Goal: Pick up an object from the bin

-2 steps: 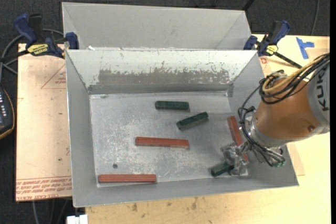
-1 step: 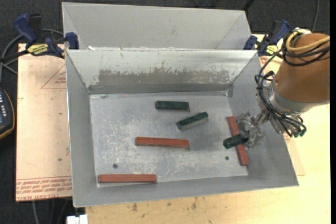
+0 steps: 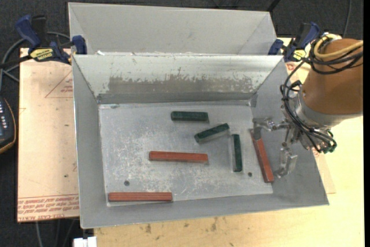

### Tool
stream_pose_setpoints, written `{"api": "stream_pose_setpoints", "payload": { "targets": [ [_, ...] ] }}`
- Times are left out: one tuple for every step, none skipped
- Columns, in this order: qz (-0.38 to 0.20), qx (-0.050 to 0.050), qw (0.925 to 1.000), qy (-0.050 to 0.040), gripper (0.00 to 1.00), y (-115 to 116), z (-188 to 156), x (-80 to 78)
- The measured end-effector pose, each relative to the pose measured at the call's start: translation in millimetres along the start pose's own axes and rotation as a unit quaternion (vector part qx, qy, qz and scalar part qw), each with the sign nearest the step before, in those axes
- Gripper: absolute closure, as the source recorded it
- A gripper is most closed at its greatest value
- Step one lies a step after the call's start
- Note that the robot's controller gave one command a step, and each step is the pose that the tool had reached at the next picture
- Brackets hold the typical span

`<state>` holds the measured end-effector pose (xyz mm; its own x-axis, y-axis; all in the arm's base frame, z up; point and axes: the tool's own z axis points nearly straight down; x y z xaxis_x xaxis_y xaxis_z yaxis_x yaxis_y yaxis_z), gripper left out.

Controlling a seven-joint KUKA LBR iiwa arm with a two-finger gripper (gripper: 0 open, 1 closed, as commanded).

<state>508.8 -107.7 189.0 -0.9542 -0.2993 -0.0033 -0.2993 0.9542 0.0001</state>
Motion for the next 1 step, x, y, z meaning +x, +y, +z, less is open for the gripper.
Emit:
{"api": "stream_pose_setpoints", "payload": {
  "targets": [
    [-0.033, 0.0, 0.9995, 0.0004, 0.0, -47.4, 88.1, -58.3]
  ]
}}
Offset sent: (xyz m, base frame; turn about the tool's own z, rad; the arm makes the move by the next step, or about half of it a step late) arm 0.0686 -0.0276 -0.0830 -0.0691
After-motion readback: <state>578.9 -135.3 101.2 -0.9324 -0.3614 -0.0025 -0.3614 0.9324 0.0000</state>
